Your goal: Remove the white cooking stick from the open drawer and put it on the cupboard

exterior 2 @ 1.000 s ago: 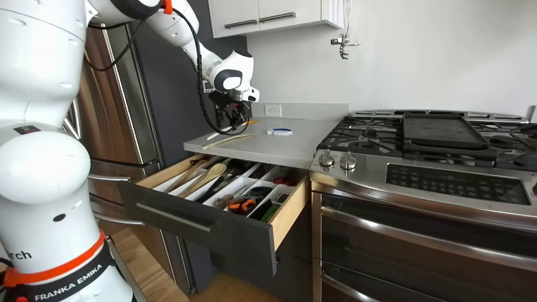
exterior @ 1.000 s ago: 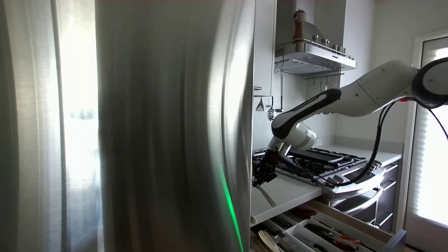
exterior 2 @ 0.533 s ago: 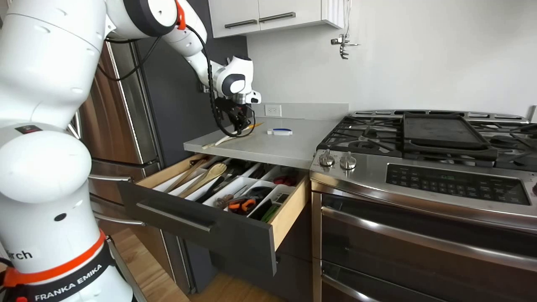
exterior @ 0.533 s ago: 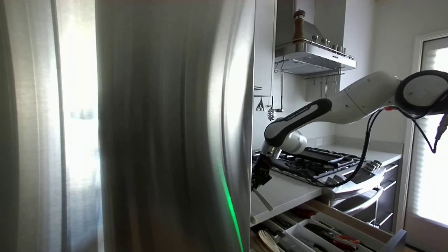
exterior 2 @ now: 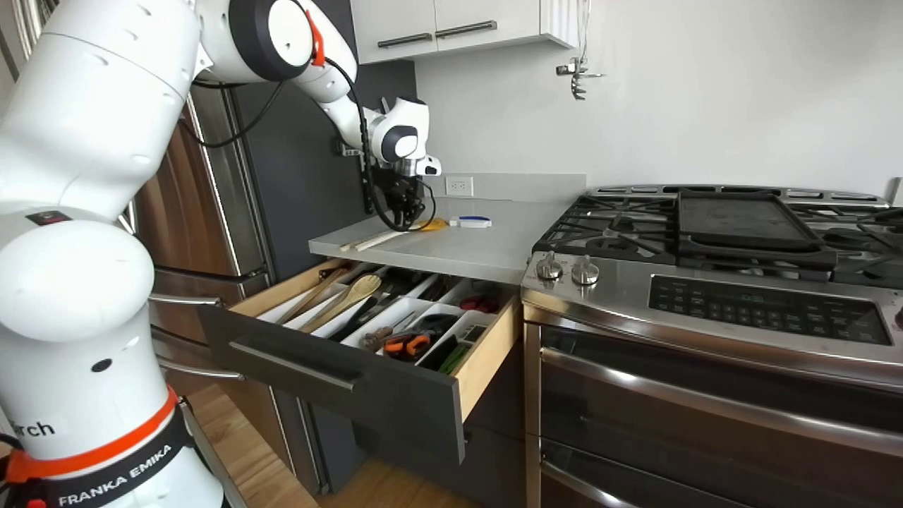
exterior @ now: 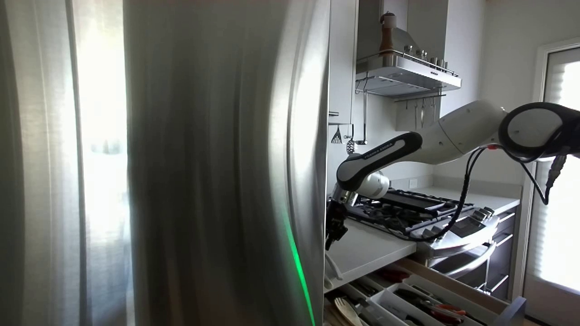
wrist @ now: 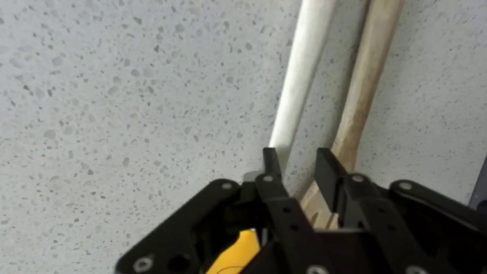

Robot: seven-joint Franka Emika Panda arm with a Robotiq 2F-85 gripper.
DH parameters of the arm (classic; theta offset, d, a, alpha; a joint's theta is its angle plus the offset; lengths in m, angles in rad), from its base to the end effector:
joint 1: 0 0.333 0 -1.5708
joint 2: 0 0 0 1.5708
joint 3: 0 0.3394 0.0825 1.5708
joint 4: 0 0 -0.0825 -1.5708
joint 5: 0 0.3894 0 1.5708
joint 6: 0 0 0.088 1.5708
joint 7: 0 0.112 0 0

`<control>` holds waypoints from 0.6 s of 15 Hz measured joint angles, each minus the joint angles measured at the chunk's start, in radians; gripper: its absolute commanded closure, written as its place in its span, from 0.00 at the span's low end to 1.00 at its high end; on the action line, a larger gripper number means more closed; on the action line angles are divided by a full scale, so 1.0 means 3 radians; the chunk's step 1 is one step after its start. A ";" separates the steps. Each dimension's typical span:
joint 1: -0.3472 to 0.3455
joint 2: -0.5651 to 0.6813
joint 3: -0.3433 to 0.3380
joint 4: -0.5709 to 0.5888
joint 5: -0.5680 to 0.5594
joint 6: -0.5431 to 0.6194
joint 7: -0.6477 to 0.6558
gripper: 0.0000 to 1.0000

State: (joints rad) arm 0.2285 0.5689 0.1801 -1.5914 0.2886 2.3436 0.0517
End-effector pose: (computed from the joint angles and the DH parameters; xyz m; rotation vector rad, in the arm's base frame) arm 0.6752 0.2754 0.3390 -2.7791 -0.1897 -0.1514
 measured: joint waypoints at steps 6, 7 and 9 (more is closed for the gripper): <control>0.0008 0.0045 0.0001 0.0136 -0.0133 -0.0240 0.0003 0.00; 0.0016 0.0033 0.0003 0.0145 -0.0168 -0.0300 0.0002 0.00; 0.0051 -0.0034 0.0007 0.0145 -0.0272 -0.0459 0.0001 0.00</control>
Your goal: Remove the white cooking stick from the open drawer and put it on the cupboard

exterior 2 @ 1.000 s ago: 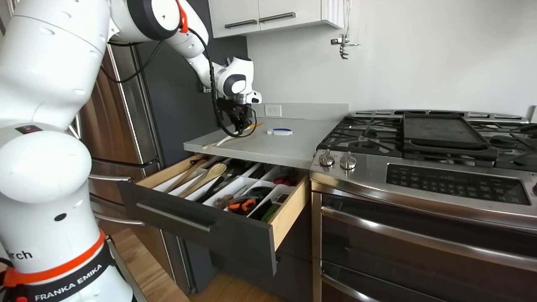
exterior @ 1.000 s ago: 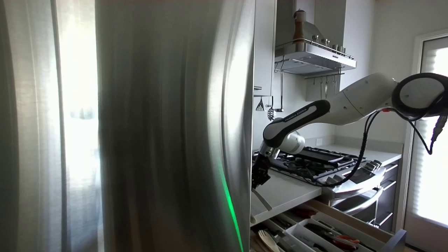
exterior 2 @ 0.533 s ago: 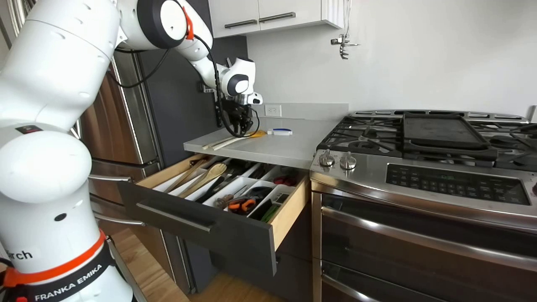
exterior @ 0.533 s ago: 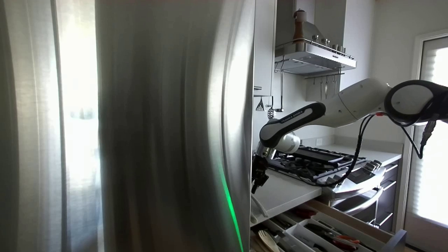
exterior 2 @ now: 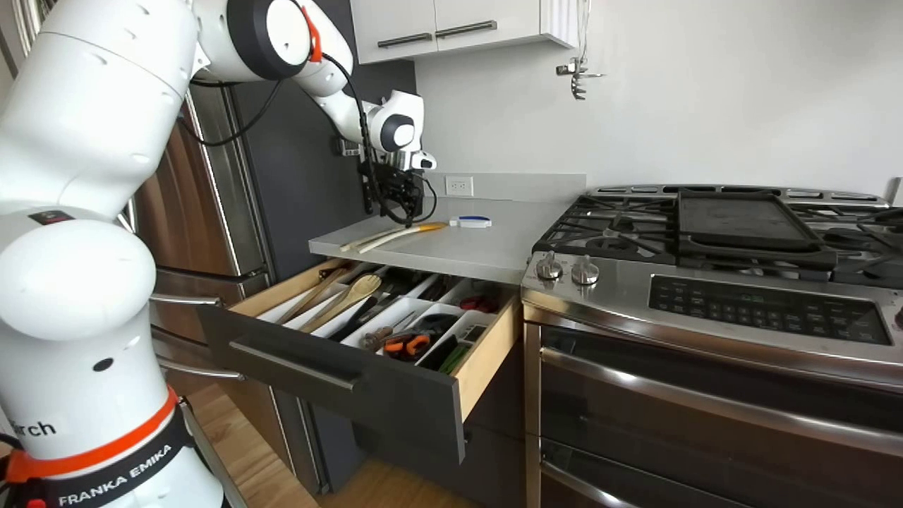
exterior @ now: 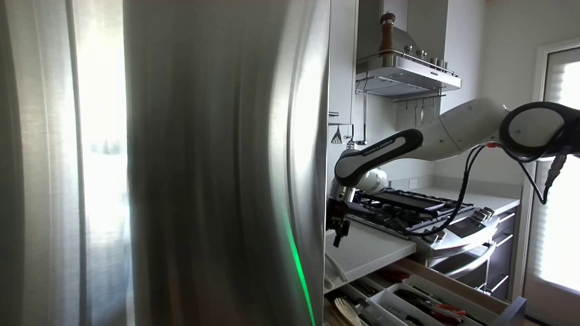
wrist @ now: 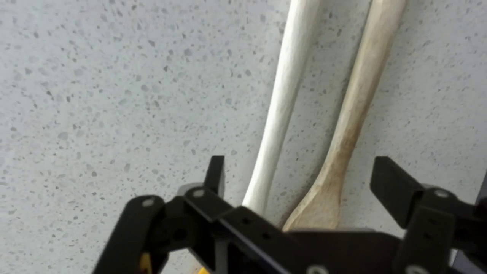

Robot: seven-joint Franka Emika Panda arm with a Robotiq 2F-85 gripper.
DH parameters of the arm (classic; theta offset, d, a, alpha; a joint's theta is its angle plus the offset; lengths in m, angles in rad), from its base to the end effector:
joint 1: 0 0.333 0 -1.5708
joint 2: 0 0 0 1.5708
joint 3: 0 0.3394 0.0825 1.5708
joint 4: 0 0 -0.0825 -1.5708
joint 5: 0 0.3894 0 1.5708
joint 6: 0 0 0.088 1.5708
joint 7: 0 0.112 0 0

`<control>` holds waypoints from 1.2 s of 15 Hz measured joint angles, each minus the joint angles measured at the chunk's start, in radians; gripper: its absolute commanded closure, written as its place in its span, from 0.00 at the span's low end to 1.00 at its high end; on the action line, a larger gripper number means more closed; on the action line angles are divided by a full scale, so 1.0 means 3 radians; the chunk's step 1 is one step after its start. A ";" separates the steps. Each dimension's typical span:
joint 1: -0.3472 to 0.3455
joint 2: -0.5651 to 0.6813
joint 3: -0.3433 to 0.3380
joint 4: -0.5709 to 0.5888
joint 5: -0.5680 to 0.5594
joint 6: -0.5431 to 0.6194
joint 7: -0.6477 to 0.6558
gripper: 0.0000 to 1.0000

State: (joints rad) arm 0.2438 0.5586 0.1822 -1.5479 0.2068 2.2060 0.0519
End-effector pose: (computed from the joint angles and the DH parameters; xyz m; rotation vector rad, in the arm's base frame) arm 0.6666 0.2872 0.3533 -2.8382 -0.3238 -0.0554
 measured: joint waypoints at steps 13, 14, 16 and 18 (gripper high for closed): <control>0.0114 -0.1844 0.0003 -0.1653 -0.0847 -0.0550 -0.0014 0.00; 0.0090 -0.1991 0.0003 -0.1820 -0.0845 -0.0432 -0.0093 0.00; 0.0049 -0.2292 -0.0004 -0.2167 -0.0815 -0.0146 -0.0320 0.00; 0.0030 -0.2575 -0.0027 -0.2499 -0.0723 0.0123 -0.0628 0.00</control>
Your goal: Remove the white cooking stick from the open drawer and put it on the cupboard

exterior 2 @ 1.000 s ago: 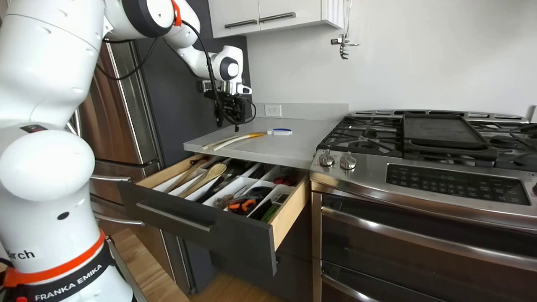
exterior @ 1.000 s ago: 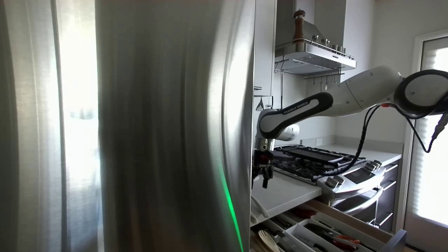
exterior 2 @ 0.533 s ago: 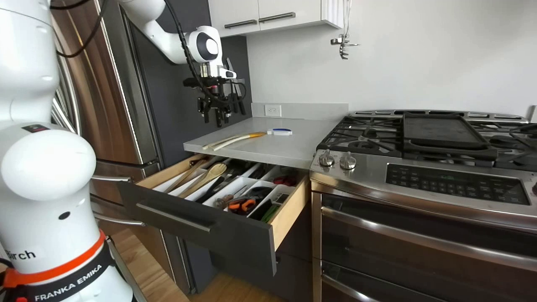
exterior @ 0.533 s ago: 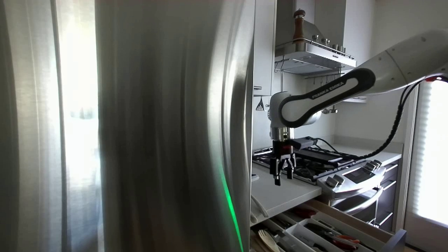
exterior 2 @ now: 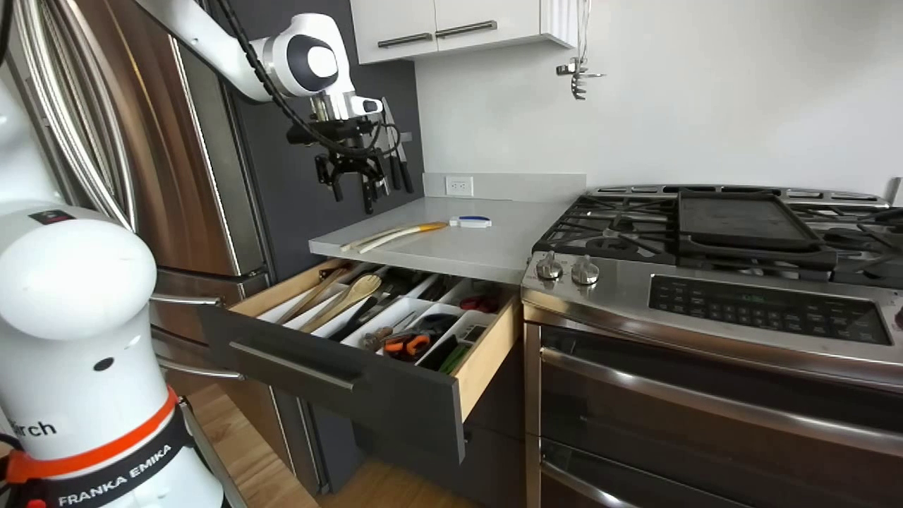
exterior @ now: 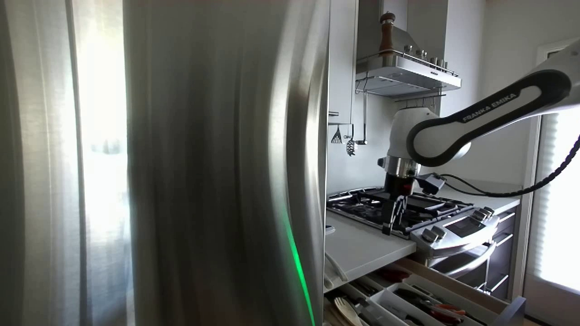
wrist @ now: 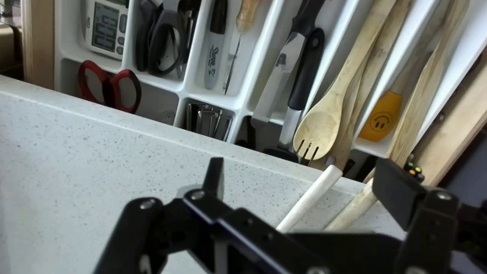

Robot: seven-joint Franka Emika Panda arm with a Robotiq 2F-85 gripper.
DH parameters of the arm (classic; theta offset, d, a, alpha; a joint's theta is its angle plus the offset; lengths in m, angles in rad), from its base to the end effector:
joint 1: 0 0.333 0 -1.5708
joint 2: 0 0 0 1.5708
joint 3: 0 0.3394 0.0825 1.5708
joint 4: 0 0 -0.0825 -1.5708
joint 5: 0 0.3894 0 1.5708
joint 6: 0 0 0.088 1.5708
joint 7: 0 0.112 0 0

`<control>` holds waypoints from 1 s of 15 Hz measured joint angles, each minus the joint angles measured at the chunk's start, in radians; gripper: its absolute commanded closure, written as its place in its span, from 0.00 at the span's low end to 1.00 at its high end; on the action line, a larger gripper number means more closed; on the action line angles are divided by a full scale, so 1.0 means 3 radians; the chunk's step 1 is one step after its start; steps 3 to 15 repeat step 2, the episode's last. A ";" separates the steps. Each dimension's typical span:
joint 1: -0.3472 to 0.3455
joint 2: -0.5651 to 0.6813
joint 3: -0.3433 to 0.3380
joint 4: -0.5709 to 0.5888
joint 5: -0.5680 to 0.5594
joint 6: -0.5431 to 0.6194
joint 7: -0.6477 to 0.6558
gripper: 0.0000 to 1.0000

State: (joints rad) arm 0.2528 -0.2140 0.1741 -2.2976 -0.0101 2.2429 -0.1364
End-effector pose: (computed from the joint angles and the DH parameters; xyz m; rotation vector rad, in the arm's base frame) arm 0.4481 0.2067 0.4648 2.9847 0.8711 0.2507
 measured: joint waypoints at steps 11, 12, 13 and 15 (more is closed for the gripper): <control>-0.0009 -0.0171 -0.0010 -0.0173 0.0034 0.0062 -0.0102 0.00; -0.0009 -0.0171 -0.0010 -0.0173 0.0034 0.0062 -0.0102 0.00; -0.0009 -0.0171 -0.0010 -0.0173 0.0034 0.0062 -0.0102 0.00; -0.0009 -0.0171 -0.0010 -0.0173 0.0034 0.0062 -0.0102 0.00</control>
